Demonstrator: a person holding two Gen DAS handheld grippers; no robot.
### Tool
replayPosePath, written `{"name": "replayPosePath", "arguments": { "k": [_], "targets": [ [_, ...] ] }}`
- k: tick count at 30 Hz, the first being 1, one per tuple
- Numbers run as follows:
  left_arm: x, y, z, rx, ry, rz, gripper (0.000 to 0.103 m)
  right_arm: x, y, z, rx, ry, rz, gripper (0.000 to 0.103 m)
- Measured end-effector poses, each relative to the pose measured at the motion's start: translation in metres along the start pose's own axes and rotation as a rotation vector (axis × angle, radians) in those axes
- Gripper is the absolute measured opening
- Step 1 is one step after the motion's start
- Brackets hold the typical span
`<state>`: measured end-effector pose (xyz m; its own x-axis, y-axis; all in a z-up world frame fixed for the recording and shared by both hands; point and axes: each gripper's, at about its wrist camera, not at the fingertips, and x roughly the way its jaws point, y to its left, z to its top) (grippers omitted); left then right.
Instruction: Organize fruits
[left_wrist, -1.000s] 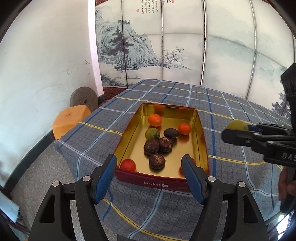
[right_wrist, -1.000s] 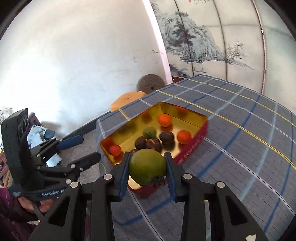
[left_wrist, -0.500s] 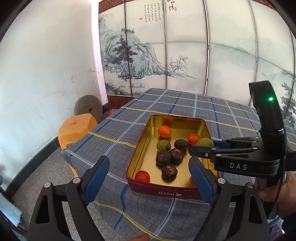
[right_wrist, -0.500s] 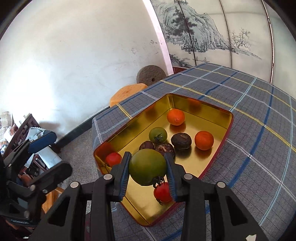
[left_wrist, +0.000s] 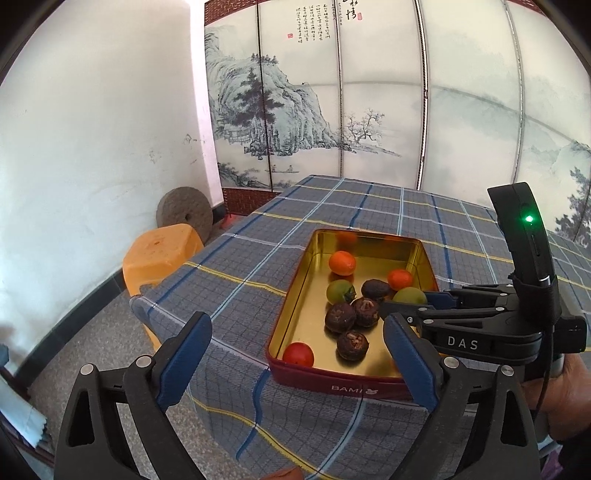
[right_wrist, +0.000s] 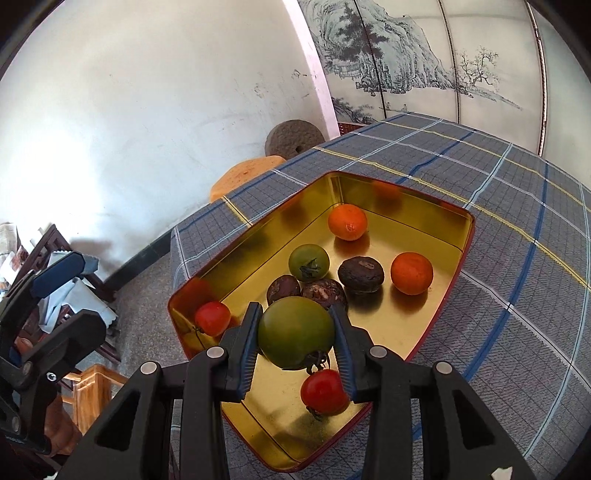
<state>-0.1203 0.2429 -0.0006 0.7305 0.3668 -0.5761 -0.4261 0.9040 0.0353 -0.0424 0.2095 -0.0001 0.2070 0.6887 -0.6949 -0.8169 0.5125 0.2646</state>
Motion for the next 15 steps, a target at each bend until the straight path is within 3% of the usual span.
{"name": "replayPosePath", "arguments": {
  "k": [11, 15],
  "targets": [
    [0.002, -0.001, 0.000, 0.007, 0.010, 0.002, 0.095, -0.008, 0.005, 0.003, -0.018, -0.031, -0.008, 0.036],
    [0.000, -0.001, 0.001, 0.009, 0.005, 0.000, 0.095, -0.025, 0.019, -0.001, -0.060, -0.092, -0.052, 0.051]
  ]
}}
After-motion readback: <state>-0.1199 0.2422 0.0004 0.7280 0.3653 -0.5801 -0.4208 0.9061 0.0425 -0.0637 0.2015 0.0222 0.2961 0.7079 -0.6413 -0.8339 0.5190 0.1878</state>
